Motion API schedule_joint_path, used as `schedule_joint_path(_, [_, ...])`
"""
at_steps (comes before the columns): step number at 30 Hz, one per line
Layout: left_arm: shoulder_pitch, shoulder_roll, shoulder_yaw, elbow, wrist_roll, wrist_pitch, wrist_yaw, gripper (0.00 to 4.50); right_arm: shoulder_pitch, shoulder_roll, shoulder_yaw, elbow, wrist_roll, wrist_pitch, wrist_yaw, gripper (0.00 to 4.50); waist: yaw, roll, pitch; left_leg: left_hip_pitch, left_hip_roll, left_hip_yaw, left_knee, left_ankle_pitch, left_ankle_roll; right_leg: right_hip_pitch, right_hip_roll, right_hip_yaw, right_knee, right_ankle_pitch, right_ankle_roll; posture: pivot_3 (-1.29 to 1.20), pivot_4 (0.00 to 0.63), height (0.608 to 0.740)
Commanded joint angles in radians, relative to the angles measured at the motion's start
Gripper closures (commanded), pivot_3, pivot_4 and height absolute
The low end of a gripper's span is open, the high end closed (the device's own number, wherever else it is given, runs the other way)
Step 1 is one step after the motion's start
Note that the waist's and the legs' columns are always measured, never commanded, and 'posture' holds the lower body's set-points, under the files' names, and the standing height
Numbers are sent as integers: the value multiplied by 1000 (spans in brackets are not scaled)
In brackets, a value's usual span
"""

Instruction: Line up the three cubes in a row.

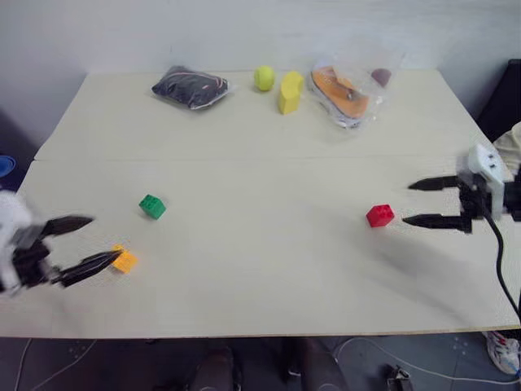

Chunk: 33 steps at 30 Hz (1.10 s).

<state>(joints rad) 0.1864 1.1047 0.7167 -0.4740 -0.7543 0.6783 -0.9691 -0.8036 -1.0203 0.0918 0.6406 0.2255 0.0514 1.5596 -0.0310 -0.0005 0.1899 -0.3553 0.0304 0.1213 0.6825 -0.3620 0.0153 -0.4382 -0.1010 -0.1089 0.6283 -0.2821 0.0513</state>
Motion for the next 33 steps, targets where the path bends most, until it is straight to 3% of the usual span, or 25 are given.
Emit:
schedule_joint_path(1, [-115,52,-123,-47,-85,21,-52,33,-116,20,115,140,-43,-145,55,0,-1,1,0,0,0,1,0,1,0,0,1,0,0,0,0,0,150,740])
schedule_joint_path(5, [-272,86,-266,-76,-111,20,-85,33,-220,43,248,302,-102,-332,55,0,-5,2,1,-4,1,4,0,2,-1,-5,4,2,0,0,0,0,150,740])
schedule_joint_path(11, [-432,58,-392,-75,-112,6,-94,33,-314,118,285,476,-163,-453,55,0,-5,1,1,-5,1,4,3,4,-1,-6,6,3,2,0,0,0,150,740])
schedule_joint_path(15, [-456,43,-415,-81,-104,6,-103,33,-321,142,282,534,-196,-488,55,0,0,1,1,-4,1,4,4,4,-2,-6,6,4,6,0,0,0,150,740])
schedule_joint_path(18, [-466,39,-421,-67,-91,-4,-115,0,-316,160,262,563,-220,-511,55,602,0,1,1,-4,1,4,5,4,-2,-6,6,4,7,0,0,0,150,740])
schedule_joint_path(23, [-477,37,-428,-46,-73,-22,-136,0,-304,170,255,582,-242,-546,55,2480,0,2,1,-4,1,4,7,4,-2,-6,6,4,8,0,0,0,150,740])
schedule_joint_path(25, [-478,34,-432,-40,-68,-29,-144,0,-301,177,246,577,-217,-529,55,3011,0,1,1,-4,1,4,7,4,-2,-6,6,4,8,0,0,0,150,740])
schedule_joint_path(28, [-481,27,-442,-34,-61,-39,-153,0,-281,180,271,483,-97,-436,55,3033,0,1,1,-4,1,3,8,4,-2,-6,6,4,9,0,0,0,150,740])
schedule_joint_path(31, [-479,9,-458,-38,-60,-47,-156,0,-185,122,341,121,139,-225,55,3033,2,2,2,-5,2,3,9,4,-2,-6,6,3,10,0,0,0,150,740])
schedule_joint_path(33, [-483,-11,-479,-48,-53,-55,-151,0,-92,93,312,-193,256,-4,55,3033,4,2,2,-5,2,2,9,4,-2,-6,5,3,14,0,0,0,150,740])
